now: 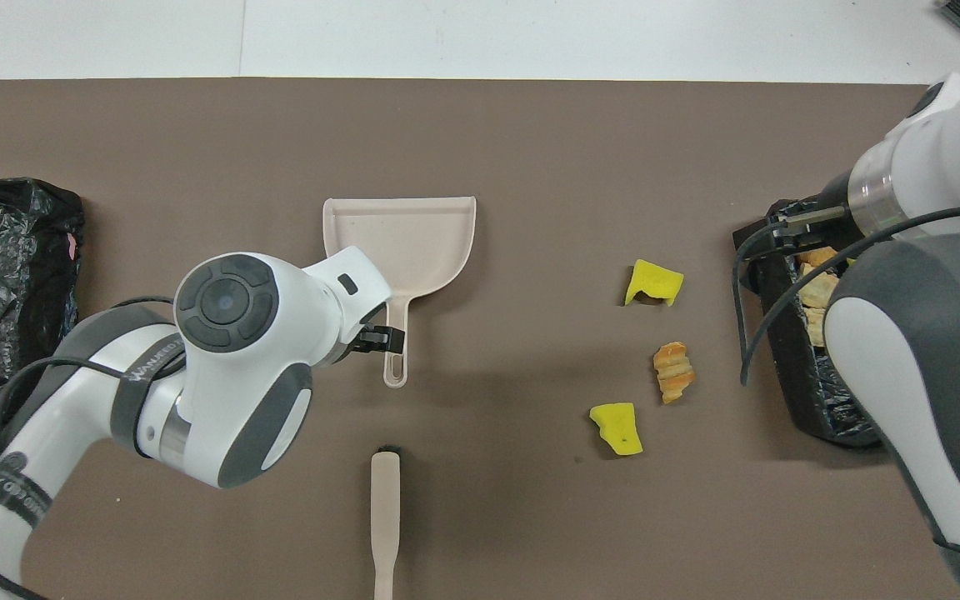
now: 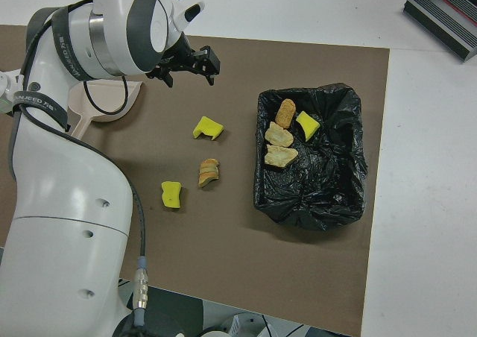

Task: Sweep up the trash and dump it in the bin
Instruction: 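Release the dustpan with the right gripper while the left gripper reaches the dustpan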

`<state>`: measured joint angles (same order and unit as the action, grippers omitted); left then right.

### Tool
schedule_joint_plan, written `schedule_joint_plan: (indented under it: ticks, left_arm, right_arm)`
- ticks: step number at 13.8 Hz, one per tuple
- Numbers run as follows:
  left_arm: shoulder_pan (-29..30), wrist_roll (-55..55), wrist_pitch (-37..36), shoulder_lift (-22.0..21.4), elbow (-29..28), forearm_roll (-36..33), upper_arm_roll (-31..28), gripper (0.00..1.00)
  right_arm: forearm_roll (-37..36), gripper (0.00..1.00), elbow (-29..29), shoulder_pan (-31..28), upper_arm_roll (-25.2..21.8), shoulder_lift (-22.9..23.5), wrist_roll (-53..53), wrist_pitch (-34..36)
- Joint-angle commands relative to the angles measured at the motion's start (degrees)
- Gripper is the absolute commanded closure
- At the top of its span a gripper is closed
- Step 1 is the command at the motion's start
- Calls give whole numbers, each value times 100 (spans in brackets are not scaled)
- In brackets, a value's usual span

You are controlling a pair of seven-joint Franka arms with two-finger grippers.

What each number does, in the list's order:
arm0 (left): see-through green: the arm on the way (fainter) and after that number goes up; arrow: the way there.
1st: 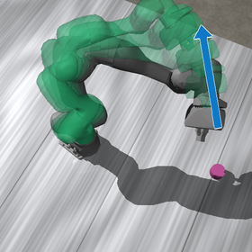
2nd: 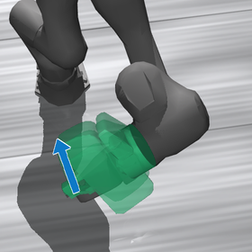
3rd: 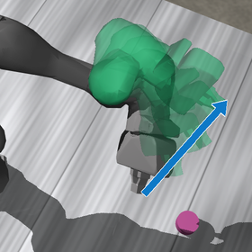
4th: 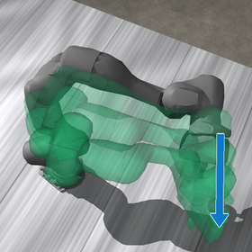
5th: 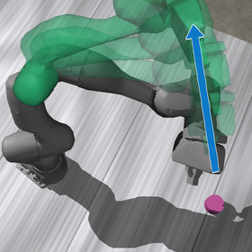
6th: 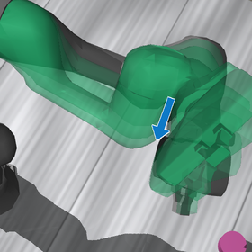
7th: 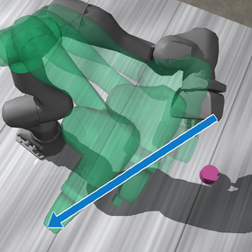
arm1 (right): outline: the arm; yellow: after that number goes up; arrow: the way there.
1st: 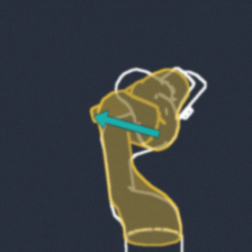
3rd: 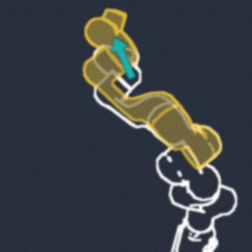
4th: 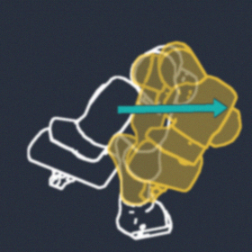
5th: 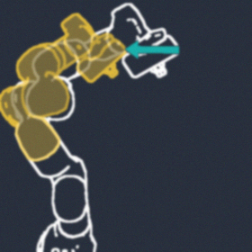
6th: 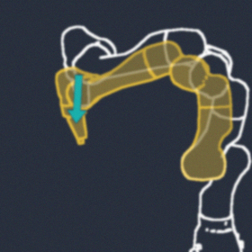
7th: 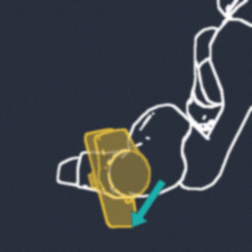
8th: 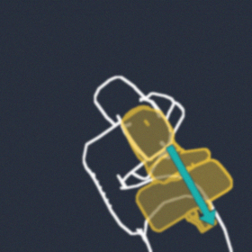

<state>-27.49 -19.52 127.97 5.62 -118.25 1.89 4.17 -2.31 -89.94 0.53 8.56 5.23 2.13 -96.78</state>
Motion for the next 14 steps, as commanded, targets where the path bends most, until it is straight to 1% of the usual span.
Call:
schedule_joint_plan:
  ticks: [1,2,5,6,7,9,10,11,13,14]
  left_arm:
    - [-178,-96,691,342,20,22,-101,0]
    - [-178,-96,824,404,21,22,-101,0]
    - [-187,-79,808,528,30,13,-101,0]
    - [-195,-70,782,528,30,13,-101,7]
    - [-195,-70,799,528,30,13,-101,21]
    - [-213,-44,703,537,117,4,-101,60]
    - [-213,-9,677,537,126,4,-101,81]
    - [-213,18,607,537,126,4,-101,96]
    - [-213,44,291,537,161,-13,-101,100]
    - [-195,149,220,537,275,-39,-110,100]
  right_arm:
    - [187,0,-234,-97,50,-189,-178,36]
    - [187,0,-270,-97,58,-207,-178,36]
    - [196,0,-340,-79,67,-259,-178,10]
    - [196,0,-410,-71,76,-286,-169,-16]
    - [205,0,-445,-36,76,-321,-169,-25]
    - [572,0,-516,-18,67,-365,-143,-43]
    - [661,0,-586,-9,76,-417,-160,-69]
    - [671,0,-691,0,111,-453,-169,-113]
    - [688,0,-849,192,137,-479,-134,-306]
    - [688,0,-894,245,137,-479,-99,-402]
